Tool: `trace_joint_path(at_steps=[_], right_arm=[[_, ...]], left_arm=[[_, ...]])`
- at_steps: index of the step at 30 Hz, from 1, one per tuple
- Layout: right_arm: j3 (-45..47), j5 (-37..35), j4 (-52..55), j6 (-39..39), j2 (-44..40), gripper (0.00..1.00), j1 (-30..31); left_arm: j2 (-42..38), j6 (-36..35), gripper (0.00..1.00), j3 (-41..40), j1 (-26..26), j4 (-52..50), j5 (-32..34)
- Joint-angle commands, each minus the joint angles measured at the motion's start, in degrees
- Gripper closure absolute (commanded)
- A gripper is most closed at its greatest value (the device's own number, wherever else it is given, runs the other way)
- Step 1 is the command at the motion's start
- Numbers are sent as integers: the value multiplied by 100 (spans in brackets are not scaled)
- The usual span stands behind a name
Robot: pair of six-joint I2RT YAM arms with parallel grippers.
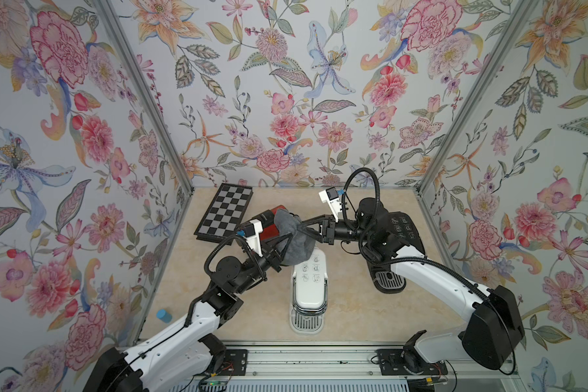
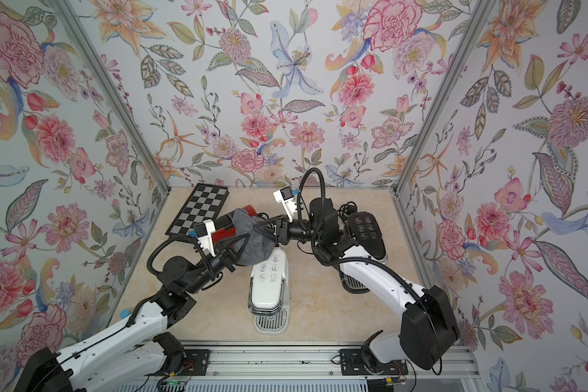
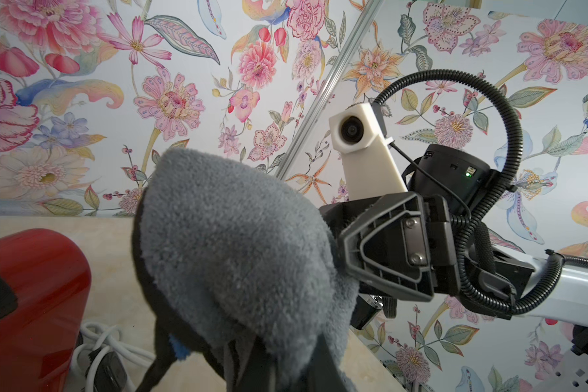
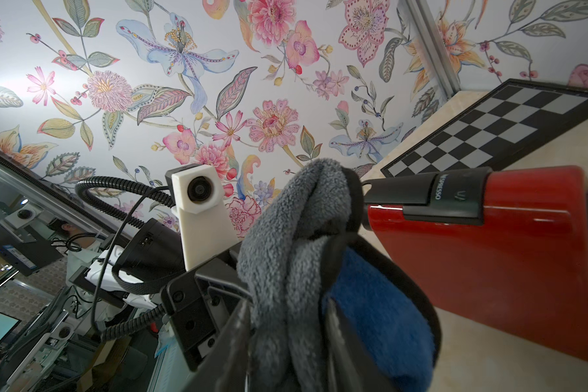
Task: Wipe the surface of a coffee machine
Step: Adjust the cleaning item, then wipe the dirt from the surface of the coffee machine.
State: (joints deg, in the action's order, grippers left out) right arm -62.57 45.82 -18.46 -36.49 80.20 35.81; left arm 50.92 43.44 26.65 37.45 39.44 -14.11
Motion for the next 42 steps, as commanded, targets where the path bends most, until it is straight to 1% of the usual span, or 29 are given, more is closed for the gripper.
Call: trace_joint_path(at_steps=[1,4,6,8,11,14,20,23,26,30,33,37,38,41,42], right_arm=[[105,-58,265,131,-248,62,-127],[85,-217,784,528,-301,61,-97],[159,-363,1038,758,-347,61,-74],[362,-398,1059,784,-408,60,-113],[574,-410,1105,797,-429,60,-153],[657,-420,1172,807,-403,60,-169],[676,-517,1306,802,-279,60,-173],[643,-570,1310,779,-251,60,-162],[606,-601,1323,762,-251,60,-145],[642,-599,1396,791,-233,60,-77],[772,-684,1459,828,-259,60,-16],[810,-781,1600,963,-251,60,98],[806,-830,1637,1001,-251,60,271],[825,-954,1664,1049,-238,60,306],[812,-990,1655,1054,-227,60,306]], left_arm=[[-483,-261,100,-163,-45,-790,312],[-862,-387,100,-118,-38,-1484,384],[-1072,-531,100,64,-22,-2276,492],[-1201,-579,100,174,-8,-2957,502],[-1198,-451,100,70,95,-3228,99],[-1164,-318,100,-148,322,-3302,28],[-866,-77,100,-558,587,-2734,-468],[-634,55,100,-818,623,-2566,-393],[-442,249,100,-1225,623,-2003,-485],[-217,376,100,-1518,622,-1670,-384],[-70,480,100,-1667,621,-1378,-448],[-9,519,100,-1699,622,-1398,-467],[-18,533,100,-1699,621,-1348,-514],[38,642,100,-1699,640,-1082,-775],[101,664,100,-1699,644,-944,-1022]])
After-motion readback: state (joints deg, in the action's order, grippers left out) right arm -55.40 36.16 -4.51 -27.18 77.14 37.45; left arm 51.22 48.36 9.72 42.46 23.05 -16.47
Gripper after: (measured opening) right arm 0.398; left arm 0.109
